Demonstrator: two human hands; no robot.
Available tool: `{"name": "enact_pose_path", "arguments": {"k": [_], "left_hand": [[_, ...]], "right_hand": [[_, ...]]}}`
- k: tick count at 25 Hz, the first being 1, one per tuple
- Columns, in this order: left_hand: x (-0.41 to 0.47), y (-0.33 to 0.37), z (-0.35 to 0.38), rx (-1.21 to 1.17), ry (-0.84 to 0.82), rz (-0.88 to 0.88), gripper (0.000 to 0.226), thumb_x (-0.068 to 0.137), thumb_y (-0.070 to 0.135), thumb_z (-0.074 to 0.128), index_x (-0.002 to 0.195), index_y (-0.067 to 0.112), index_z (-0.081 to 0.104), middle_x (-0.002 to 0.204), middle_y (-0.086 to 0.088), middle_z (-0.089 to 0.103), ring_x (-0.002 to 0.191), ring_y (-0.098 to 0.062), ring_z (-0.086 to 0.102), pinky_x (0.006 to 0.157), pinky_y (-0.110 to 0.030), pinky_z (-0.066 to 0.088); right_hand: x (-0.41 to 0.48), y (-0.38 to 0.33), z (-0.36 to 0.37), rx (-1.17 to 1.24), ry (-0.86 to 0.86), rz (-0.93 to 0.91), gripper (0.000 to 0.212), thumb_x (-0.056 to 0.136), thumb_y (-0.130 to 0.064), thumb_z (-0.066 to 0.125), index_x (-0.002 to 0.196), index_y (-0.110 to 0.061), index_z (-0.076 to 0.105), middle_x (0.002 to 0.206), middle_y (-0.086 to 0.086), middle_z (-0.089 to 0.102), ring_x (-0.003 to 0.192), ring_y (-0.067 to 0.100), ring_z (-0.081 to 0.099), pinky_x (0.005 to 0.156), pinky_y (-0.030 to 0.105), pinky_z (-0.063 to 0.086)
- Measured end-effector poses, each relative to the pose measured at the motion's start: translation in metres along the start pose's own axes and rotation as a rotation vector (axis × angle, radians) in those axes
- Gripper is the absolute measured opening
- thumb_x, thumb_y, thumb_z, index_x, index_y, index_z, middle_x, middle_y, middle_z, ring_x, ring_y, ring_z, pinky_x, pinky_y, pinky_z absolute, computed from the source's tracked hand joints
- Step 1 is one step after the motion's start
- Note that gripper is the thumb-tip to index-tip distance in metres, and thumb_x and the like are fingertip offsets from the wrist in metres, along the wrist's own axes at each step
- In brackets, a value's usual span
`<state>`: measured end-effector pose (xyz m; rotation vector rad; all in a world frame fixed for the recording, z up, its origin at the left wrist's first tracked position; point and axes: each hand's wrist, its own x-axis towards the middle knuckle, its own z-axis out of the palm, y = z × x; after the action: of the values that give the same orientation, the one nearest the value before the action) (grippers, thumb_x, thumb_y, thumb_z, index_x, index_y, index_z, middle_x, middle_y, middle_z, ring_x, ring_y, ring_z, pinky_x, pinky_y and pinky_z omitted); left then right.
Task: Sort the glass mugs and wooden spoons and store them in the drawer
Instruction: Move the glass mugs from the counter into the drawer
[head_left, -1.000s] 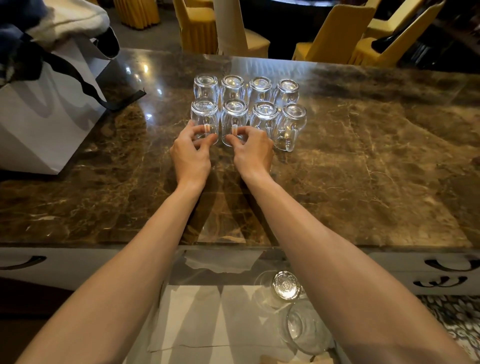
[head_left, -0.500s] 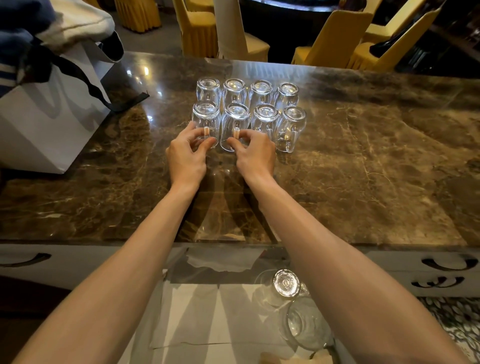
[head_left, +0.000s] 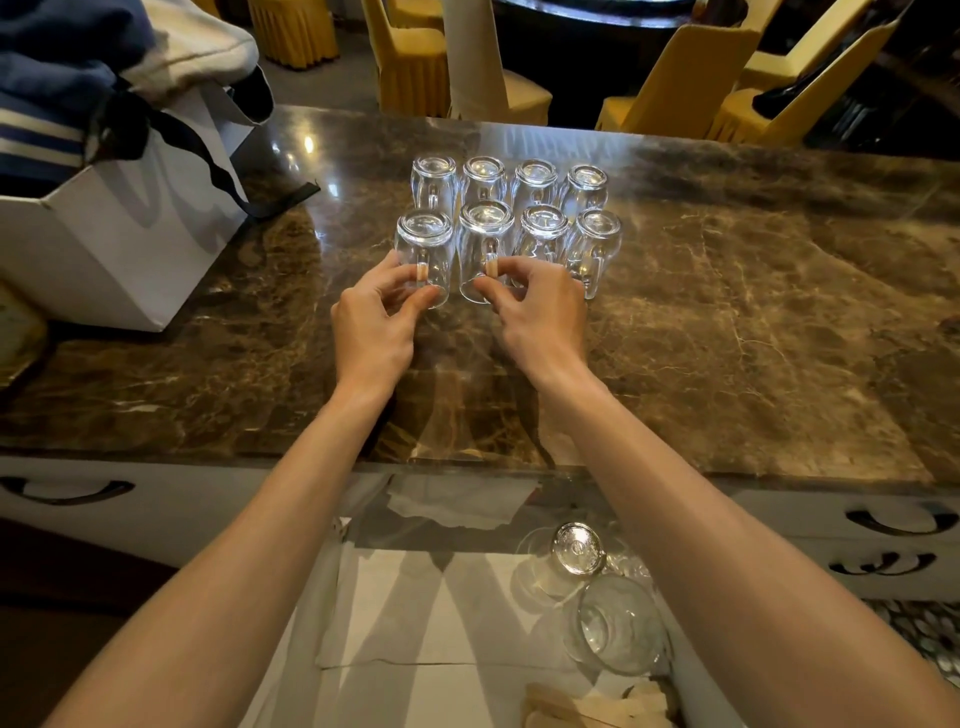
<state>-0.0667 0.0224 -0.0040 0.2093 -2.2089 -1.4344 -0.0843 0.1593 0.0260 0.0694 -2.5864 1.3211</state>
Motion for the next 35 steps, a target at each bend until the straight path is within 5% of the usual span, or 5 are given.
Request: {"name": "enact_pose_path", "arguments": {"k": [5,8,12,18,35], "left_hand": [[-0.013,0.012,-0.021,-0.016,-0.022,0.001,0.035,0.079,0.017,0.072,0.112,0.007,0.067,0.133,-0.005,0.056,0.084,0.011,0.060,0.084,-0.009,0.047],[-0.023,0.020,-0.029,-0.035,-0.023,0.011,0.035,0.079,0.018,0.072,0.112,0.008,0.067,0.132,-0.003,0.056,0.084,0.020,0.057,0.082,-0.005,0.045],[-0.035,0.033,-0.039,-0.067,-0.040,0.031,0.036,0.079,0.014,0.072,0.114,0.008,0.065,0.129,0.001,0.057,0.088,0.026,0.053,0.081,-0.003,0.044],[-0.064,0.045,-0.059,-0.165,-0.046,0.019,0.035,0.080,0.012,0.070,0.114,0.016,0.062,0.124,0.009,0.057,0.106,0.011,0.056,0.087,-0.008,0.045],[-0.133,0.041,-0.094,-0.186,-0.083,-0.083,0.028,0.071,0.026,0.071,0.099,0.028,0.070,0.120,0.019,0.062,0.098,0.002,0.063,0.082,-0.010,0.049]], "right_hand": [[-0.019,-0.011,-0.014,0.045,-0.008,-0.063,0.016,0.083,-0.024,0.070,0.098,-0.019,0.073,0.087,-0.007,0.074,0.071,-0.002,0.061,0.069,0.017,0.052],[-0.030,-0.015,-0.024,0.069,-0.005,-0.075,0.019,0.082,-0.024,0.071,0.101,-0.019,0.072,0.089,-0.009,0.073,0.073,-0.006,0.061,0.066,0.007,0.048],[-0.045,-0.020,-0.036,0.127,-0.015,-0.075,0.022,0.082,-0.025,0.071,0.103,-0.020,0.072,0.091,-0.009,0.073,0.081,-0.002,0.067,0.073,0.020,0.057],[-0.075,-0.021,-0.045,0.182,-0.018,-0.064,0.013,0.079,-0.027,0.074,0.092,-0.026,0.073,0.080,-0.015,0.072,0.078,-0.004,0.068,0.076,0.031,0.058],[-0.152,-0.007,-0.053,0.385,-0.115,-0.117,0.013,0.080,-0.011,0.072,0.091,-0.018,0.073,0.072,-0.036,0.063,0.081,-0.015,0.064,0.070,0.002,0.046]]}}
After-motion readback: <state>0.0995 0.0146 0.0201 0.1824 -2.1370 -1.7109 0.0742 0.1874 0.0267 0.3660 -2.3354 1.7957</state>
